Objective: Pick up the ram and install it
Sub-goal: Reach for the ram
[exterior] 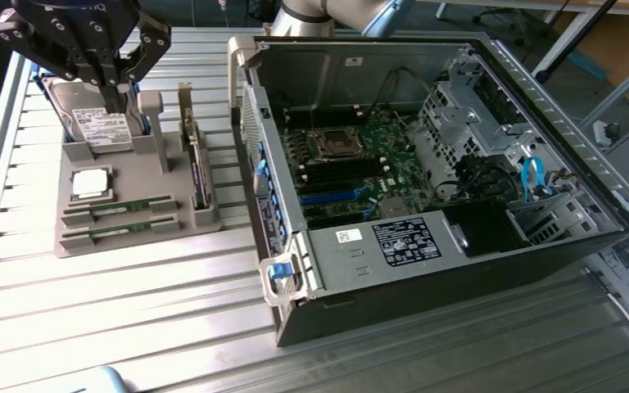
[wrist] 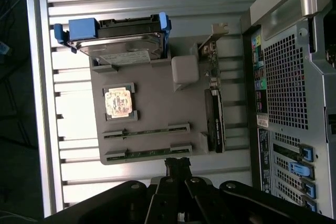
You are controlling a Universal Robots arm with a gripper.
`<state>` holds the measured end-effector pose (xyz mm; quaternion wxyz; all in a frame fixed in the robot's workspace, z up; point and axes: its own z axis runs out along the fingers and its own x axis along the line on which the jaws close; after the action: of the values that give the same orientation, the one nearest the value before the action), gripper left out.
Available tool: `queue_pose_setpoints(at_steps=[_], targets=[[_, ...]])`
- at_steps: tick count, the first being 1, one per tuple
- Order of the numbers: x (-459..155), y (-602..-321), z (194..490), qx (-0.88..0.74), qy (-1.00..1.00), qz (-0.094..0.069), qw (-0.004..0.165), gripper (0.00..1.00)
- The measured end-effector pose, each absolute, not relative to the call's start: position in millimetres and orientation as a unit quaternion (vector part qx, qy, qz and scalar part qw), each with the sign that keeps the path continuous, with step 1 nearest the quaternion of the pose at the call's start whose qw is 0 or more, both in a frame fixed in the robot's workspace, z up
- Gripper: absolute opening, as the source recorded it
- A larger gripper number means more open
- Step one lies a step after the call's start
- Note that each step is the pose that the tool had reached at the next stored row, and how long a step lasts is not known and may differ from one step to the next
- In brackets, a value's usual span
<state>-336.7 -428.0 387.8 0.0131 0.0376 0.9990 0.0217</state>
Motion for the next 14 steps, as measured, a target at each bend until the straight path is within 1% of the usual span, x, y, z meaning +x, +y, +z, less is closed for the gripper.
queue_pose_setpoints(at_steps=[14], targets=[[-337.4, -431.1, 387.7, 0.038, 0.999, 0.022, 0.013, 0.11]])
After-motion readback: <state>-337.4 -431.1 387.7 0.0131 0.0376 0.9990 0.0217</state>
